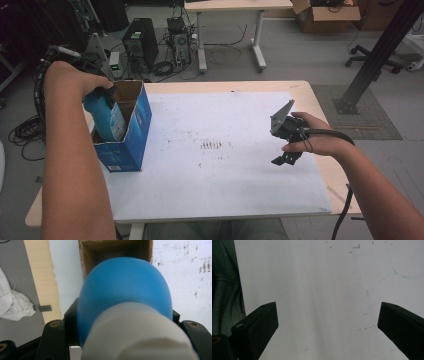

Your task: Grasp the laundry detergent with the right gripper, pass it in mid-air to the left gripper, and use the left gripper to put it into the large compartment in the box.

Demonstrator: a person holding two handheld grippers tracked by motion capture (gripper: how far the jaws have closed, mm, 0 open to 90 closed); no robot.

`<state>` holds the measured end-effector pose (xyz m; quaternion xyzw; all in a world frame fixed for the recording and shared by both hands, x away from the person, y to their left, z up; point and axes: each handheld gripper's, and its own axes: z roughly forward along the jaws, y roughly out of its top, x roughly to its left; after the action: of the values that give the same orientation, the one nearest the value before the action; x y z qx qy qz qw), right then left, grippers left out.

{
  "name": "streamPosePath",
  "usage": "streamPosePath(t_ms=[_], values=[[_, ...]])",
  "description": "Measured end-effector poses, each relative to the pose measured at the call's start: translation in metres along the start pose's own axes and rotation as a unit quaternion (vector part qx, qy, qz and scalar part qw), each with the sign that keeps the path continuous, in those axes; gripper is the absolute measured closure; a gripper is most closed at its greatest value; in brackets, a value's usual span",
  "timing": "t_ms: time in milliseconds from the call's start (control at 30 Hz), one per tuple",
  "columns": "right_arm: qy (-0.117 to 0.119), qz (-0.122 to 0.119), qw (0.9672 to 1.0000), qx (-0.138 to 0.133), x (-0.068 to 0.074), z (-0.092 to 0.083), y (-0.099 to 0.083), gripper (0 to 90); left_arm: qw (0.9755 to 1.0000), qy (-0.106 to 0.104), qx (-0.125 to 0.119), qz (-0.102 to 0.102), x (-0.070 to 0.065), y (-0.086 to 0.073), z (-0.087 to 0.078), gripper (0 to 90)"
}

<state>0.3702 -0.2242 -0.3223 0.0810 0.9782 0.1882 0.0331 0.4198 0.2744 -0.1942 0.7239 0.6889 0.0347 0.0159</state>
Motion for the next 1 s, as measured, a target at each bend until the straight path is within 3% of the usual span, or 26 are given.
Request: streamPosePath(t_ms=[1000], values=[[0.008,0.001,1.0000,0.001,-0.002,0.012,-0.002,3.3,0.9992,-0.004,0.039,-0.003,-0.002,0.005,0.079,38.8]])
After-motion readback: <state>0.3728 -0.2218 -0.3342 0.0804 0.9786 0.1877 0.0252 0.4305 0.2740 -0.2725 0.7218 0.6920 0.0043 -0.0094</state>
